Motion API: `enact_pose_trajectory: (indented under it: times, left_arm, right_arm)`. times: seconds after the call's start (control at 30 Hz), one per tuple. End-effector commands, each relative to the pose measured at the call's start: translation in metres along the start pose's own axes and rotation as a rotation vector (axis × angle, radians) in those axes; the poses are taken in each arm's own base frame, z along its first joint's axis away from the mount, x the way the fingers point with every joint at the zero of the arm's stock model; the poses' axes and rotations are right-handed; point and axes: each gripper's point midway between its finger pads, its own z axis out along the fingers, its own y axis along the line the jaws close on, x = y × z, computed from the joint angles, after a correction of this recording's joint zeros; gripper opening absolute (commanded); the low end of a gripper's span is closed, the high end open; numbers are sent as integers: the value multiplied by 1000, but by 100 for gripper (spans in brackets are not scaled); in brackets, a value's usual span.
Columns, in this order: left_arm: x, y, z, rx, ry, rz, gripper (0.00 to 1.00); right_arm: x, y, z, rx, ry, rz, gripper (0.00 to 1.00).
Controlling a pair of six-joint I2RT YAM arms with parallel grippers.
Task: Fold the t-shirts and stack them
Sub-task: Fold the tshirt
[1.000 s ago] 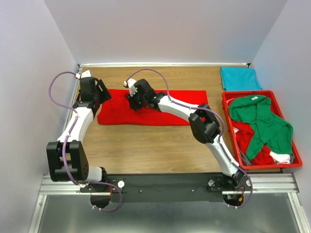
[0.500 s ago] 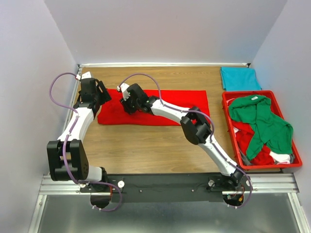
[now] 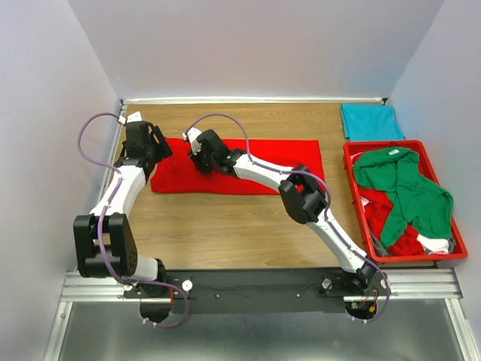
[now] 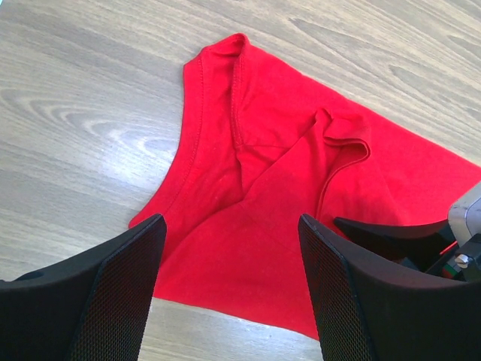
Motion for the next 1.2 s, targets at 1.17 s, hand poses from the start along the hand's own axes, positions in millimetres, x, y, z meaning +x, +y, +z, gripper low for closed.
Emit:
enact_pose_trajectory:
  times: [1.17]
  left_arm:
    - [57,-69,34,347,264,-251,87]
  right_arm:
    - [-42,-5,-61,30,-61,-84,1]
